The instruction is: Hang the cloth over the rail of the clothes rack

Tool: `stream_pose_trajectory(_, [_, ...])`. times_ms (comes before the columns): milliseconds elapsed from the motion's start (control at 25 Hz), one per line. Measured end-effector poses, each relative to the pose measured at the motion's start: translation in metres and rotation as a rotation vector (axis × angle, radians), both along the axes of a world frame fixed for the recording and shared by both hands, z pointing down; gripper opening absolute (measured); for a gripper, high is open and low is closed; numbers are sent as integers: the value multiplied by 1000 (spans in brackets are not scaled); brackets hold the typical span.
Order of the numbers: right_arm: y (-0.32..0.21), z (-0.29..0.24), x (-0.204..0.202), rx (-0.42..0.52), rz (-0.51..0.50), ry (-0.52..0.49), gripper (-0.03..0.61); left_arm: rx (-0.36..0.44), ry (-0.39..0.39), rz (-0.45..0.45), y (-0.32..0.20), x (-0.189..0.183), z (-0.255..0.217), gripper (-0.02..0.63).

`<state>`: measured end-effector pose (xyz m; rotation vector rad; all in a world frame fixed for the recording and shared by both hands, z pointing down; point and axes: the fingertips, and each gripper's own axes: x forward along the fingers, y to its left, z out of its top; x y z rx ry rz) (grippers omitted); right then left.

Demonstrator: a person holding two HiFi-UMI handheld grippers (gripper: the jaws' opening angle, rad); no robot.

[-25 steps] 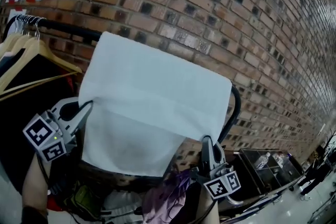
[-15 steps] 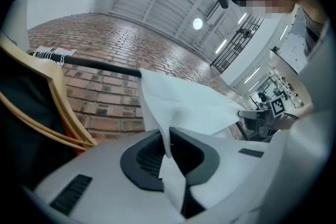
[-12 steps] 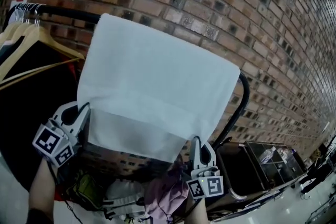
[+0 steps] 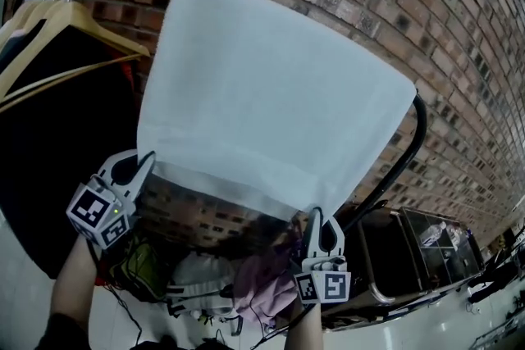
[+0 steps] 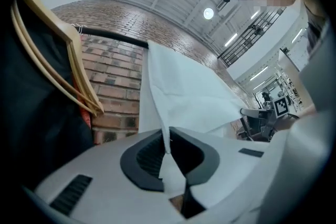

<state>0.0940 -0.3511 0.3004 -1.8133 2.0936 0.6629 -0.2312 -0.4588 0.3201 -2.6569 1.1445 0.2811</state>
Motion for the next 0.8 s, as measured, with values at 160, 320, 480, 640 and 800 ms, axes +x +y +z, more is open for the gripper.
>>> stream_pose_trajectory(160, [-11,27,2,-44,24,4,18,-51,-33,-6,-11,2,31,35])
stream_pose_trajectory(320, [-18,45,2,-63,18,-15,18,-70,-15,1,-16,1,47,35])
stream_pose_trajectory(480, [-23,58,3,-81,27,-36,17,-80,-8,-2,-22,0,55,35])
stream_pose_trajectory(640, [-23,63,4,-74,32,-58,40,-62,17,-27,-24,-7,58,62])
stream_pose_trajectory(800, [-15,61,14,-72,46,-94,121,-27,7,-69,-15,-17,52,250])
